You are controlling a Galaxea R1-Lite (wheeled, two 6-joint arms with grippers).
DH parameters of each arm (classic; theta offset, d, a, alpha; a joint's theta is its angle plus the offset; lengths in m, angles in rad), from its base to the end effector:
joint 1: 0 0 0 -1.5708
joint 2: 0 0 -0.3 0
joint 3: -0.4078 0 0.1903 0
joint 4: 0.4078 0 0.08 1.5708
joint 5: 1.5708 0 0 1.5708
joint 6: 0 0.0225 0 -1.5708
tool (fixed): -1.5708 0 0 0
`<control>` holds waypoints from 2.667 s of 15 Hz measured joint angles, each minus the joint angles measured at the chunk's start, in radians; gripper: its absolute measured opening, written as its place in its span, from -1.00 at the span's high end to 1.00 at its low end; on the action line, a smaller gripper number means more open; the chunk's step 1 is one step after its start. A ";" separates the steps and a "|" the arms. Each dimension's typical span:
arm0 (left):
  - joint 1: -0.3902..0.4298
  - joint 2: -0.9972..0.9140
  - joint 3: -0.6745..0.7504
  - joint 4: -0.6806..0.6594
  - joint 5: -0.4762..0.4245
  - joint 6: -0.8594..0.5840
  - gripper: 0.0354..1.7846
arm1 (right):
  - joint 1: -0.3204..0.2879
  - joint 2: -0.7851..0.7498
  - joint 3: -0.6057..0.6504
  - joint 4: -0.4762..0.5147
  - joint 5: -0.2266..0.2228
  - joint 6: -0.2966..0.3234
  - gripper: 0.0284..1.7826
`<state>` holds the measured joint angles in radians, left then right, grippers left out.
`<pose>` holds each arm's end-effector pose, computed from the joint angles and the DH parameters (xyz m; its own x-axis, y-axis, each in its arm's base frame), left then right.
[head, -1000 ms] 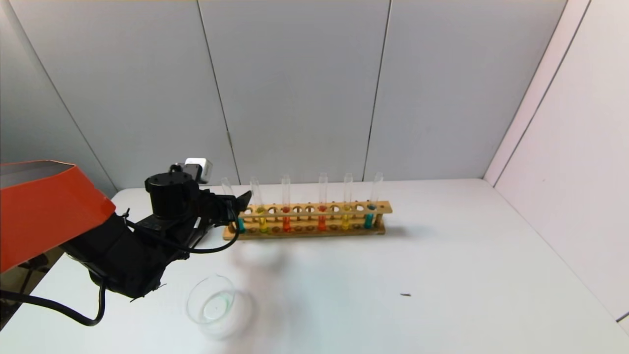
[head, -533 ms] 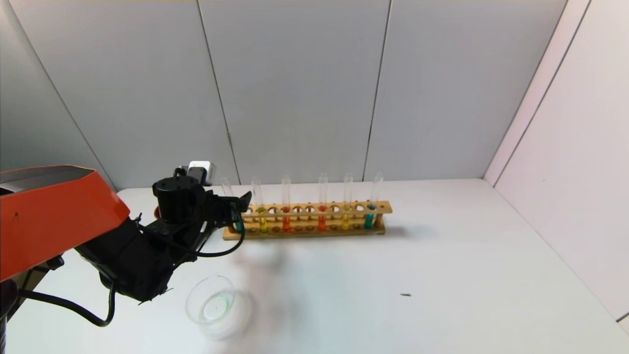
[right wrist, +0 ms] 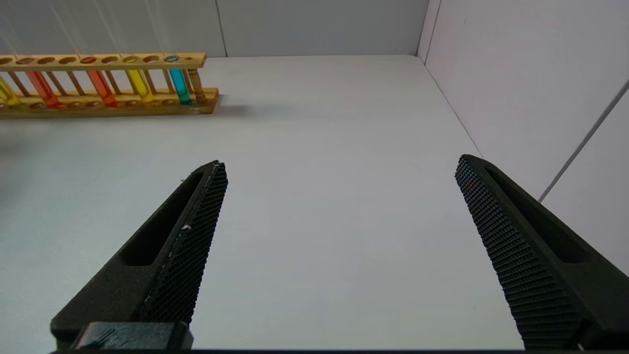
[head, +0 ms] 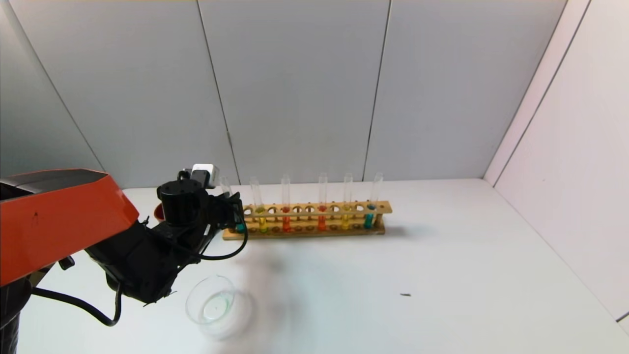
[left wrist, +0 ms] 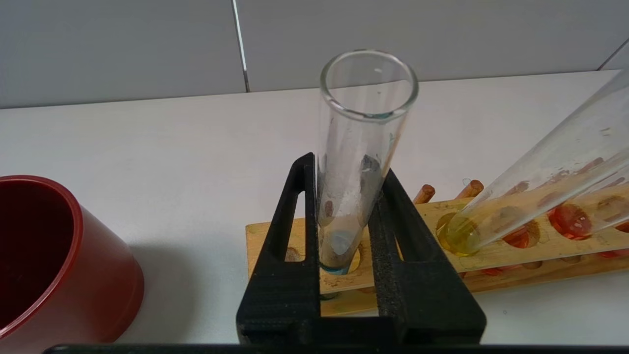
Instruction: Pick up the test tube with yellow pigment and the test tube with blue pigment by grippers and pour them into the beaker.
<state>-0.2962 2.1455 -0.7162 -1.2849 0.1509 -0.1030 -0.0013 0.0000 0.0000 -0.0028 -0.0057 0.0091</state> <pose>0.3488 -0.1029 0.0748 0.9796 -0.1418 -0.1423 0.1314 0.9881 -0.0802 -0.0228 -0.0001 0.0758 1.0000 -0.0070 0.0028 0.0070 0.9999 0.0091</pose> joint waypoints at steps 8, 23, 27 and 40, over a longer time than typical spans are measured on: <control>0.000 0.000 0.008 -0.004 -0.001 0.005 0.68 | 0.000 0.000 0.000 0.000 0.000 0.000 -0.91; -0.001 -0.179 -0.068 0.312 -0.009 0.057 0.68 | 0.000 0.000 0.000 0.000 0.000 0.000 -0.91; -0.003 -0.225 -0.103 0.375 -0.008 0.075 0.68 | 0.000 0.000 0.000 0.000 0.000 0.000 -0.91; -0.004 -0.473 -0.216 0.686 -0.002 0.087 0.68 | 0.000 0.000 0.000 0.000 0.000 0.000 -0.91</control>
<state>-0.3002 1.6726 -0.9323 -0.5989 0.1489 -0.0157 -0.0017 0.0000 0.0000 -0.0028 -0.0062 0.0091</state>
